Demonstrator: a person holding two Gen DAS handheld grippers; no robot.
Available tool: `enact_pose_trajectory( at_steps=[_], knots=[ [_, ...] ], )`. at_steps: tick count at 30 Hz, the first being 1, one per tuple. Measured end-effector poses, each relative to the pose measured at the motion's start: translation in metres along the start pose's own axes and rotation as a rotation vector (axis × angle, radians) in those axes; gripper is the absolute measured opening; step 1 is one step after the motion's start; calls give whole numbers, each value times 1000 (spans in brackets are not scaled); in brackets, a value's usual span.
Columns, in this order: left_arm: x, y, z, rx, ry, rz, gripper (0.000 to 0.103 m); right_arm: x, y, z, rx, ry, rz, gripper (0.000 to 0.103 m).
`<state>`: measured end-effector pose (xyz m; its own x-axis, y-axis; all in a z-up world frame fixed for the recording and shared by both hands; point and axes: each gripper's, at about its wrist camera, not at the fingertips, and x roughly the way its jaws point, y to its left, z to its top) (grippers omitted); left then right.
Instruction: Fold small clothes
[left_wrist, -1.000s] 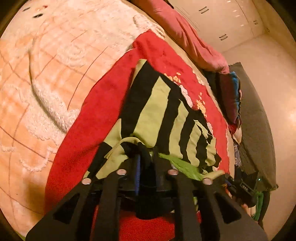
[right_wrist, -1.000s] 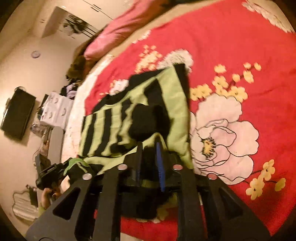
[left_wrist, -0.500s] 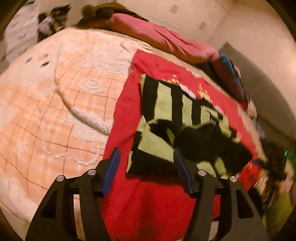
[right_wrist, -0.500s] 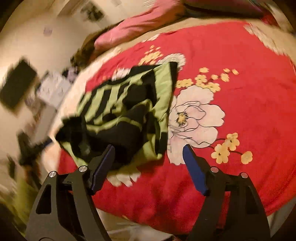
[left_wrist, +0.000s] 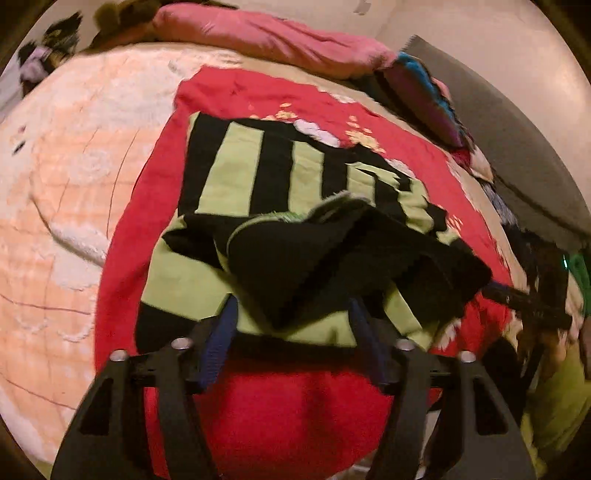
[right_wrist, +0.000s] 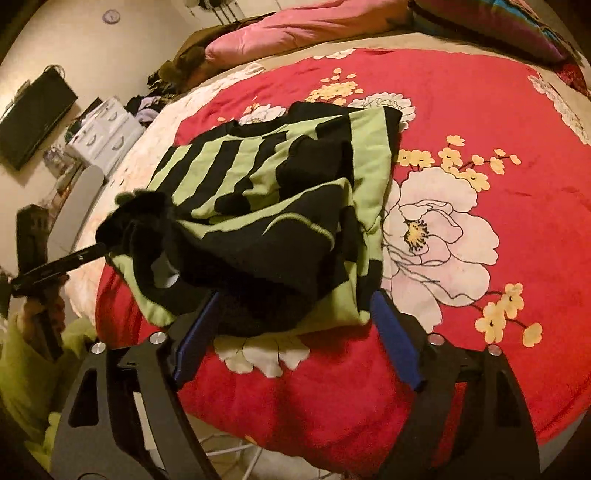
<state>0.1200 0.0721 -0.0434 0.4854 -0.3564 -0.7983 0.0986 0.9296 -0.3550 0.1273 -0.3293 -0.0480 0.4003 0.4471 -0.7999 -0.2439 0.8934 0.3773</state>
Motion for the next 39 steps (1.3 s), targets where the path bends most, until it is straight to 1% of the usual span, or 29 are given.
enact_pose_trajectory(
  at_steps=[1, 2, 3, 4, 5, 8, 9, 11, 14, 16, 17, 19, 20, 22, 24, 25, 26, 27, 29, 30, 31, 32, 34, 36, 38, 39],
  knots=[
    [2, 3, 3, -23, -1, -5, 11, 3, -3, 2, 12, 2, -2, 55],
    [4, 5, 5, -45, -2, -15, 5, 4, -5, 4, 19, 6, 2, 34],
    [4, 10, 8, -81, -7, -44, 4, 6, -7, 5, 31, 11, 10, 25],
    [2, 14, 10, -104, -13, -59, 3, 6, -10, 7, 52, 10, 18, 13],
    [-3, 16, 13, -116, -29, -71, 3, 3, -13, 8, 72, 3, 32, 7],
    [-18, 15, 22, -126, -78, -97, 2, -14, -22, 16, 164, -55, 127, 3],
    [-24, 16, 27, -134, -99, -108, 2, -21, -26, 22, 206, -88, 169, 3],
    [-32, 17, 40, -160, -138, -137, 2, -29, -30, 37, 255, -129, 218, 3],
    [-34, 20, 62, -194, -185, -145, 2, -33, -35, 70, 323, -186, 256, 3],
    [-31, 27, 74, -234, -206, -169, 2, -30, -37, 94, 339, -216, 242, 3],
    [-25, 34, 83, -281, -210, -181, 2, -25, -39, 106, 352, -226, 226, 3],
    [-15, 44, 93, -330, -209, -169, 2, -13, -45, 124, 388, -231, 202, 4],
    [-5, 50, 99, -362, -203, -159, 2, -6, -48, 131, 399, -232, 182, 6],
    [5, 59, 106, -399, -201, -151, 4, 11, -54, 143, 409, -226, 123, 8],
    [12, 64, 108, -425, -198, -154, 7, 24, -59, 147, 415, -210, 98, 21],
    [10, 66, 107, -433, -213, -173, 16, 27, -60, 147, 406, -203, 91, 31],
    [6, 66, 105, -426, -230, -181, 26, 26, -58, 145, 387, -209, 77, 37],
    [2, 65, 102, -415, -241, -175, 29, 24, -54, 141, 344, -216, 77, 40],
    [-6, 65, 96, -385, -254, -159, 41, 21, -46, 135, 248, -207, 88, 58],
    [-10, 65, 91, -369, -258, -147, 43, 22, -41, 132, 204, -196, 80, 60],
    [-12, 65, 89, -355, -257, -131, 46, 22, -34, 127, 135, -184, 49, 61],
    [-13, 66, 86, -336, -254, -106, 47, 24, -28, 124, 80, -174, 27, 65],
    [-12, 67, 83, -292, -239, -46, 49, 32, -16, 121, -13, -137, -11, 68],
    [-10, 68, 83, -265, -221, -13, 55, 41, -11, 121, -47, -115, -26, 69],
    [-8, 64, 85, -208, -203, 28, 65, 48, -9, 121, -42, -104, -33, 72],
    [-6, 62, 86, -179, -188, 45, 67, 51, -9, 122, -37, -99, -32, 72]
  ],
)
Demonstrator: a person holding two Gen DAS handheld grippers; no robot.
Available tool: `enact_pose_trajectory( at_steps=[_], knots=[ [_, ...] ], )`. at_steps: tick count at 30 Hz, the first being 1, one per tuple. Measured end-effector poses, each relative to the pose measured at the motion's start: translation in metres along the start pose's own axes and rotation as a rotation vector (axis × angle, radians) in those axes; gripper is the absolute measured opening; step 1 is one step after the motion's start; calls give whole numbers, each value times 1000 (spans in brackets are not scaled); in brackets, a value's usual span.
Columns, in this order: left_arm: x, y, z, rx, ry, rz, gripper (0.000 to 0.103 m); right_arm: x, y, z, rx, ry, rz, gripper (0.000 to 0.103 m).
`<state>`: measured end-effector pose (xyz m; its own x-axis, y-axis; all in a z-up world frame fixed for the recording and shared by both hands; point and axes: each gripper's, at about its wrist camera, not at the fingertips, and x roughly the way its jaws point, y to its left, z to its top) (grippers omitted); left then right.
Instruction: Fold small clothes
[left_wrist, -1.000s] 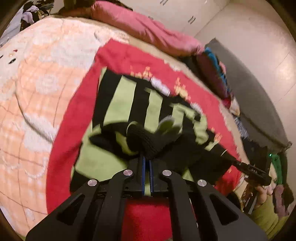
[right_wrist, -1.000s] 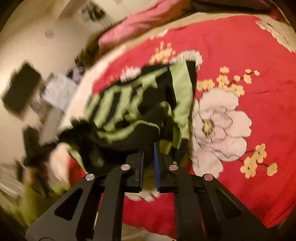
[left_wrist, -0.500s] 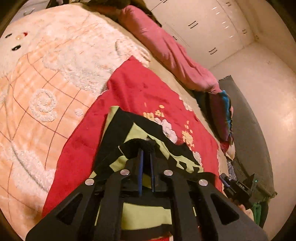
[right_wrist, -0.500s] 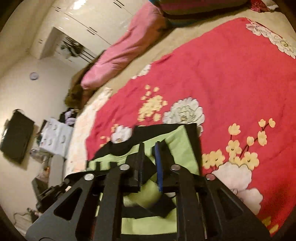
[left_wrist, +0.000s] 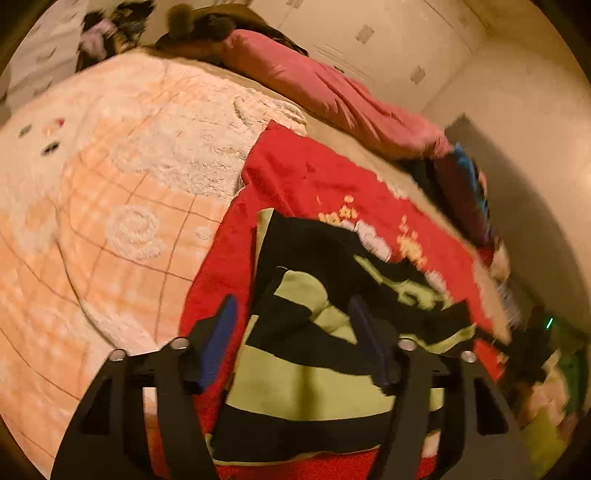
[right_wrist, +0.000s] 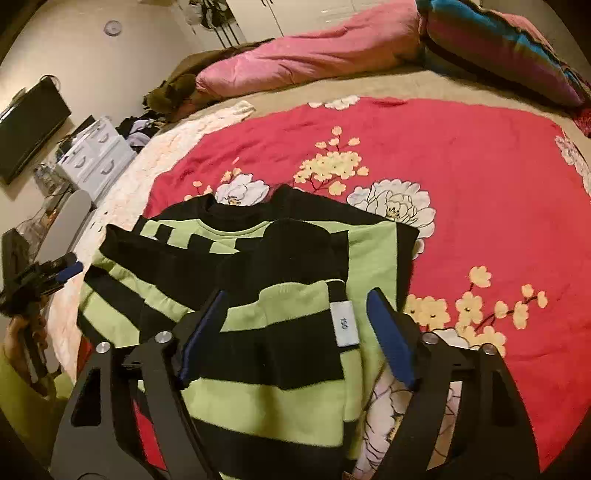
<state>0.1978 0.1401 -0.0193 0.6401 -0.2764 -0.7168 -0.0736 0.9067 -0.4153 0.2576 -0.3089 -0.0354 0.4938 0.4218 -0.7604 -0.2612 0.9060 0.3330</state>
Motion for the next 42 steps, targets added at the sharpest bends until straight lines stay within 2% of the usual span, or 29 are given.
enact_pose_trajectory(
  at_steps=[3, 5, 10, 15, 16, 17, 18, 20, 22, 30, 34, 37, 39, 40, 41, 42],
  knots=[
    [12, -9, 2, 114, 42, 84, 68, 11, 5, 2, -20, 11, -25, 74],
    [17, -14, 5, 162, 54, 113, 70, 13, 9, 1, -38, 16, -43, 74],
    [36, -32, 12, 245, 83, 103, 74, 21, 12, 4, -53, 16, -67, 74],
    [54, -38, 12, 225, 105, 68, 70, 29, 9, 4, -34, 26, -73, 71],
    [56, -38, 12, 212, 103, 67, 59, 30, 8, 4, -28, 30, -64, 57],
    [56, -34, 11, 187, 97, 60, 41, 31, 7, 3, -21, 37, -52, 44],
    [56, -32, 10, 166, 89, 51, 34, 32, 5, 2, -6, 44, -48, 40],
    [53, -21, 8, 108, 75, 18, 20, 30, -1, 1, 28, 37, -28, 21],
    [49, -14, 7, 77, 71, 0, 13, 21, -5, -2, 50, 8, -10, 14],
    [7, -39, 18, 164, -41, -38, 11, -27, -1, 12, 60, -133, 48, 11],
    [12, -45, 34, 150, -45, -33, 11, -38, -16, 33, 123, -190, 40, 5],
    [29, -50, 40, 168, -25, -13, 11, -32, -31, 44, 158, -174, 18, 5],
    [41, -50, 41, 173, 0, 9, 11, -24, -36, 43, 172, -130, 71, 8],
    [45, -48, 41, 170, 8, 11, 11, -22, -36, 40, 165, -121, 63, 13],
    [48, -46, 39, 162, 14, 12, 11, -19, -35, 37, 151, -109, 56, 28],
    [49, -44, 39, 156, 15, 10, 11, -14, -35, 33, 138, -88, 62, 37]
  ],
)
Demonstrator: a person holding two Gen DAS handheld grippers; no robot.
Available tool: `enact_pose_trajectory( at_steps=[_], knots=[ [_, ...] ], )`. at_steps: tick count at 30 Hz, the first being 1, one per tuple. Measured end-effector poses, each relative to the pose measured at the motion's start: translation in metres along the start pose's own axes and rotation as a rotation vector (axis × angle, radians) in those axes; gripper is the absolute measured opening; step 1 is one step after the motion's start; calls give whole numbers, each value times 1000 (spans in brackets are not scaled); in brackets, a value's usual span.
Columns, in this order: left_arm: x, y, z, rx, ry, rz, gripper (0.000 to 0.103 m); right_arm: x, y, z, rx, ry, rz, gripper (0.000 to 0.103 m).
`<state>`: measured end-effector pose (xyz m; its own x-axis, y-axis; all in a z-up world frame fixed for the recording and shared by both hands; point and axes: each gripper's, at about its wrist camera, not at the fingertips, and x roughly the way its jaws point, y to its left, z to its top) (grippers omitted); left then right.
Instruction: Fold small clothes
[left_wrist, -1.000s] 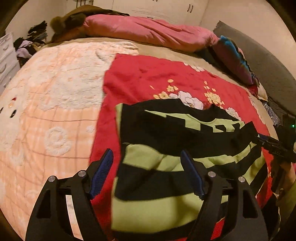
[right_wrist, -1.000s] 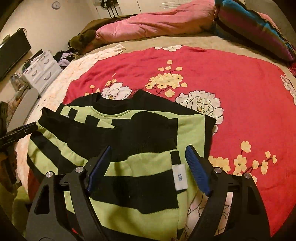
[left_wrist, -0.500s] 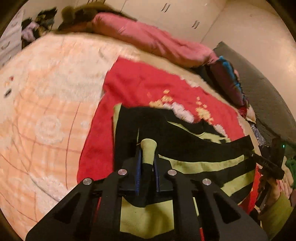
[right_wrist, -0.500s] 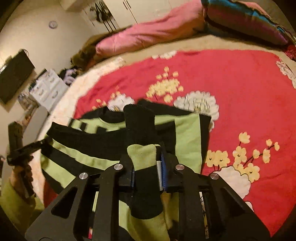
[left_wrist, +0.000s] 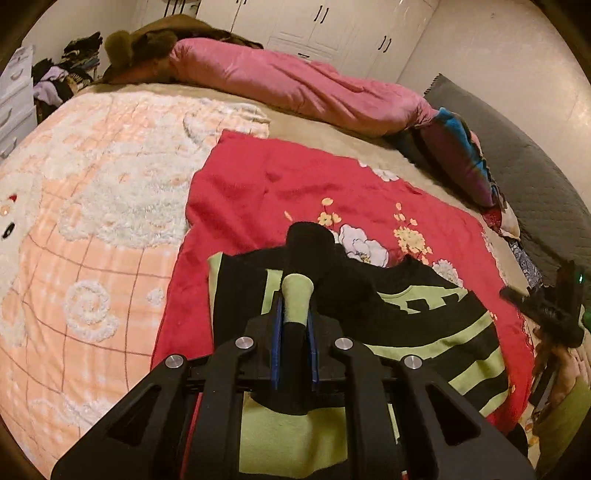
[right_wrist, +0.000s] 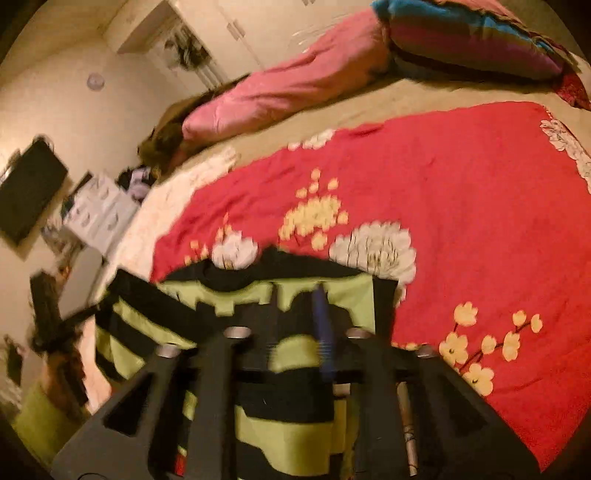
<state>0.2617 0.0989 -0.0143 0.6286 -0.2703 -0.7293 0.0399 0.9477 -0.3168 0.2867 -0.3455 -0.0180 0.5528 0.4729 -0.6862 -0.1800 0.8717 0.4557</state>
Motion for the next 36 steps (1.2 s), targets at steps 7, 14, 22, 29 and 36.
enact_pose_trajectory(
  at_steps=[7, 14, 22, 29, 36],
  knots=[
    [9, 15, -10, -54, 20, -2, 11, 38, -4, -21, 25, 98, -31, 45],
    [-5, 9, -8, -30, 2, -3, 12, 34, 1, -24, 35, 82, 16, 10],
    [-7, -7, 12, -11, -60, 23, 12, 12, 16, 17, -29, -25, -18, 9],
    [33, -3, 17, -36, -18, 87, 12, 49, 5, 18, -22, 19, -124, 9],
    [59, 8, 2, -51, 41, 172, 33, 77, -4, 3, -78, 88, -273, 15]
  ],
)
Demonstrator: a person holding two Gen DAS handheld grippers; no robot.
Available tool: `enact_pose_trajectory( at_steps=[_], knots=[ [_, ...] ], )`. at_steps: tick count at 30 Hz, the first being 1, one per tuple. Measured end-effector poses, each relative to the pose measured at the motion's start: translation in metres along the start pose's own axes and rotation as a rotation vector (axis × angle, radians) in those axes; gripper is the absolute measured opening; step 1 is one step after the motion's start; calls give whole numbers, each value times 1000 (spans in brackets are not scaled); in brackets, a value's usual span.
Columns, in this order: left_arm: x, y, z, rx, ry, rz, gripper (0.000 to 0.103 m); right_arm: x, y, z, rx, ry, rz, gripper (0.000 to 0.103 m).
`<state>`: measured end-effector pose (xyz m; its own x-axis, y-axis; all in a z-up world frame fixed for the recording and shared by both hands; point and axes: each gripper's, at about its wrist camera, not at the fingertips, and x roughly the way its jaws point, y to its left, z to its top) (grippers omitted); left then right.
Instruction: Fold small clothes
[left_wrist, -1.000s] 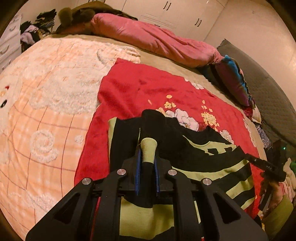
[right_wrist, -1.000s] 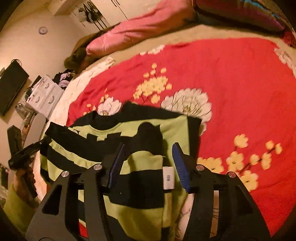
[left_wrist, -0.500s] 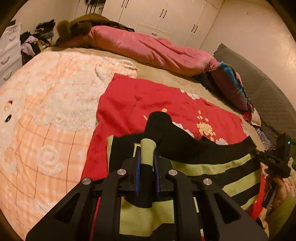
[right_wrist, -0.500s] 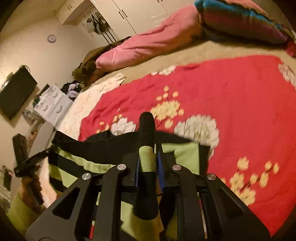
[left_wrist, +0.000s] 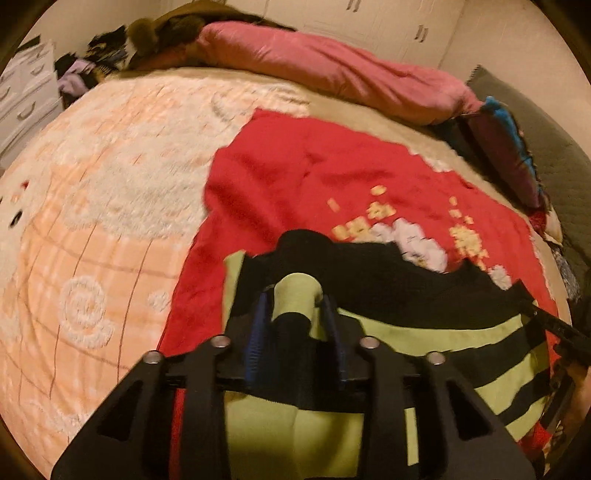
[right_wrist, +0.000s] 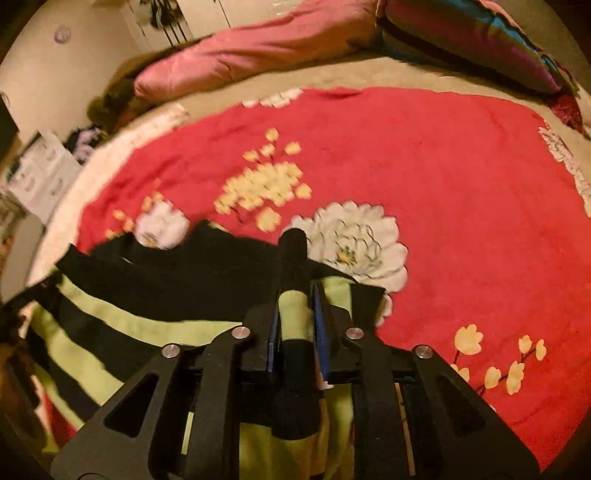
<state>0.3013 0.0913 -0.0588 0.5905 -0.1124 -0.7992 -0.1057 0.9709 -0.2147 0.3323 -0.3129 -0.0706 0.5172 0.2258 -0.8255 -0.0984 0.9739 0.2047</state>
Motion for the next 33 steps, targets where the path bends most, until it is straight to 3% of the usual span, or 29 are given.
enact_pose_trajectory(
  at_steps=[1, 3, 5, 9, 14, 24, 28, 33],
  knots=[
    [1, 3, -2, -13, 6, -1, 36, 2, 1, -2, -19, 2, -30, 23],
    [-1, 7, -4, -20, 15, 14, 43, 2, 3, -5, -44, -1, -55, 28],
    [-8, 7, -7, 0, 10, 27, 51, -1, 3, -6, -49, 2, -57, 47],
    [-20, 6, -11, 26, 5, 49, 62, -24, 6, -9, -60, -54, -51, 60],
    [-38, -1, -19, 64, -21, 71, 74, -63, 15, -16, -70, -128, -3, 84],
    [-75, -10, -36, 133, -67, 111, 78, -111, 50, -49, -194, -209, 15, 91],
    [-87, -5, -55, 144, -71, 142, 87, -111, 60, -71, -223, -182, 29, 91],
    [-82, 9, -83, 145, -10, 180, 87, -102, 64, -93, -205, -134, 49, 91]
  ],
)
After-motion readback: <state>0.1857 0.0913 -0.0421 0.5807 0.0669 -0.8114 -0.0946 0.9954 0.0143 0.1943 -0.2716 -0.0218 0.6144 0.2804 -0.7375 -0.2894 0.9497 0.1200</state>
